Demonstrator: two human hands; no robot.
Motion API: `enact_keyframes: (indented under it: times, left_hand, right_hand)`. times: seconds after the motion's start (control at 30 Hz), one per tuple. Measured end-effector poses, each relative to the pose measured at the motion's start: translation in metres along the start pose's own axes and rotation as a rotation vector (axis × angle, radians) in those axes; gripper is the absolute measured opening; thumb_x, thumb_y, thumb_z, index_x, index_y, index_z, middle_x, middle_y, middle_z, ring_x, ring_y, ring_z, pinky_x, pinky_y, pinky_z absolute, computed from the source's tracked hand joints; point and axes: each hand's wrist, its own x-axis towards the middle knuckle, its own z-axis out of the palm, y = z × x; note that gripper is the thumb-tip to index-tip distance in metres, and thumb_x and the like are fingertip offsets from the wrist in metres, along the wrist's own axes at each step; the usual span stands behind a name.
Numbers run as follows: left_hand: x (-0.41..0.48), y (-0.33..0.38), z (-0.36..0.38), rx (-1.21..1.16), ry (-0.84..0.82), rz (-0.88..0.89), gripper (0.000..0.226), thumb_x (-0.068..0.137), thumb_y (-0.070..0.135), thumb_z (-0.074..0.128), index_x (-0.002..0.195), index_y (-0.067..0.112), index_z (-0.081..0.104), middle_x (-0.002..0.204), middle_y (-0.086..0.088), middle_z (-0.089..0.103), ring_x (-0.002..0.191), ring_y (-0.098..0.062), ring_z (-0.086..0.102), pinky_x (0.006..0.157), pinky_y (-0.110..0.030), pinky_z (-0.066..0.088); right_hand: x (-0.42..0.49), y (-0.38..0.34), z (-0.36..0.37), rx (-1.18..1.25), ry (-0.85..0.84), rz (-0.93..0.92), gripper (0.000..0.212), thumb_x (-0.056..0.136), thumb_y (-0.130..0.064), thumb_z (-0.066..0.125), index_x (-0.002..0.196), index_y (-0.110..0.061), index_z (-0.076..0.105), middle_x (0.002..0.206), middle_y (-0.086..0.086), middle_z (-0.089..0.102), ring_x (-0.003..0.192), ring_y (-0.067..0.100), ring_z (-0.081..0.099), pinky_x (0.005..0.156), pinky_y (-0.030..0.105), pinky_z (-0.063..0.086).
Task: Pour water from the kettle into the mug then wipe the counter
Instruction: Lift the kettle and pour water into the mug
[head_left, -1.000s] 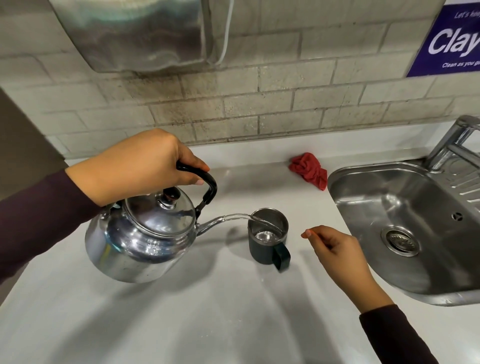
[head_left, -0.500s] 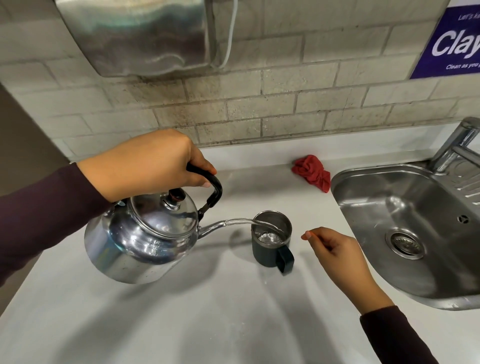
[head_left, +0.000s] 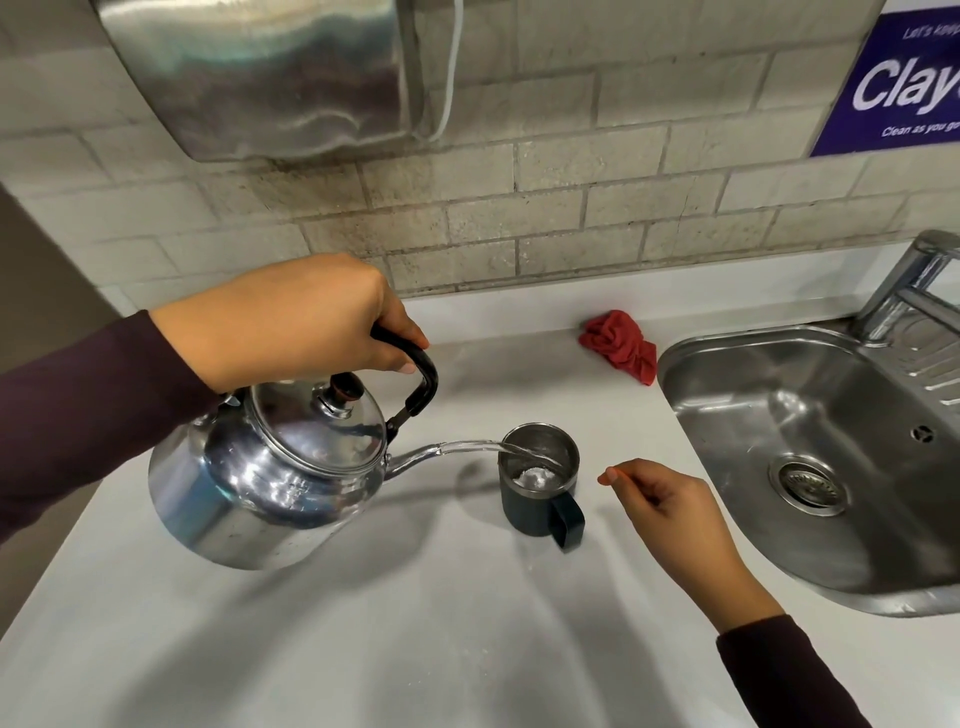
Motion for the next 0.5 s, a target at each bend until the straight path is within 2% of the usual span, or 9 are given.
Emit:
enact_keyframes:
  times: [0.1, 0.17, 0.23, 0.3, 0.37, 0.43, 0.5]
  left_hand:
    - [0.0017, -0.0005, -0.0008, 0.005, -0.003, 0.005, 0.026, 0.072, 0.048, 0.069, 0.099, 0.048, 0.068, 0.045, 0.049, 0.045, 0.073, 0.032, 0.044, 0.047, -0.015, 0.031]
    - [0.0027, -0.0006, -0.0010, 0.014, 0.003, 0.006, 0.026, 0.072, 0.048, 0.070, 0.099, 0.048, 0.068, 0.044, 0.041, 0.046, 0.073, 0.031, 0.045, 0.047, -0.015, 0.032]
    - [0.0033, -0.0008, -0.0013, 0.023, -0.001, 0.008, 0.027, 0.072, 0.049, 0.069, 0.099, 0.048, 0.068, 0.045, 0.040, 0.046, 0.073, 0.031, 0.045, 0.048, -0.015, 0.033]
    - [0.0038, 0.0000, -0.0027, 0.032, -0.019, 0.016, 0.028, 0.072, 0.050, 0.068, 0.100, 0.048, 0.068, 0.046, 0.047, 0.047, 0.074, 0.033, 0.044, 0.047, -0.015, 0.033]
    - [0.0044, 0.0010, -0.0048, 0.044, -0.034, 0.027, 0.027, 0.072, 0.051, 0.068, 0.099, 0.048, 0.068, 0.052, 0.060, 0.039, 0.076, 0.034, 0.042, 0.046, -0.015, 0.031]
    - [0.0042, 0.0026, -0.0072, 0.052, -0.041, 0.035, 0.027, 0.072, 0.050, 0.068, 0.099, 0.047, 0.069, 0.054, 0.063, 0.036, 0.075, 0.035, 0.041, 0.045, -0.014, 0.029]
    - [0.0042, 0.0043, -0.0092, 0.049, -0.050, 0.044, 0.026, 0.073, 0.049, 0.068, 0.098, 0.046, 0.070, 0.054, 0.064, 0.035, 0.070, 0.036, 0.040, 0.041, -0.008, 0.029]
  right_hand:
    - [-0.0003, 0.0002, -0.0006, -0.009, -0.004, -0.003, 0.015, 0.088, -0.028, 0.059, 0.079, -0.022, 0.070, 0.053, 0.016, 0.054, 0.043, 0.011, 0.035, 0.050, 0.027, 0.034]
    - [-0.0003, 0.0003, -0.0007, -0.007, -0.010, 0.000, 0.015, 0.087, -0.028, 0.060, 0.080, -0.022, 0.071, 0.051, 0.013, 0.051, 0.043, 0.011, 0.035, 0.050, 0.027, 0.034]
    - [-0.0001, 0.0003, -0.0007, -0.014, -0.013, -0.001, 0.014, 0.087, -0.028, 0.060, 0.081, -0.022, 0.071, 0.050, 0.011, 0.050, 0.043, 0.010, 0.035, 0.050, 0.027, 0.034]
    - [0.0001, 0.0002, -0.0013, -0.021, -0.013, -0.002, 0.014, 0.088, -0.029, 0.059, 0.081, -0.023, 0.071, 0.053, 0.013, 0.056, 0.043, 0.011, 0.037, 0.051, 0.027, 0.037]
    - [0.0003, 0.0003, -0.0015, -0.028, -0.020, -0.003, 0.015, 0.088, -0.029, 0.059, 0.082, -0.023, 0.071, 0.059, 0.016, 0.061, 0.047, 0.020, 0.044, 0.053, 0.031, 0.042]
    - [0.0003, 0.0004, -0.0014, -0.029, -0.022, -0.006, 0.015, 0.088, -0.030, 0.058, 0.082, -0.023, 0.070, 0.062, 0.017, 0.062, 0.050, 0.027, 0.048, 0.054, 0.034, 0.045]
    - [-0.0002, 0.0009, -0.0008, -0.019, -0.014, -0.013, 0.014, 0.087, -0.028, 0.059, 0.079, -0.024, 0.070, 0.059, 0.018, 0.060, 0.046, 0.020, 0.042, 0.052, 0.031, 0.041]
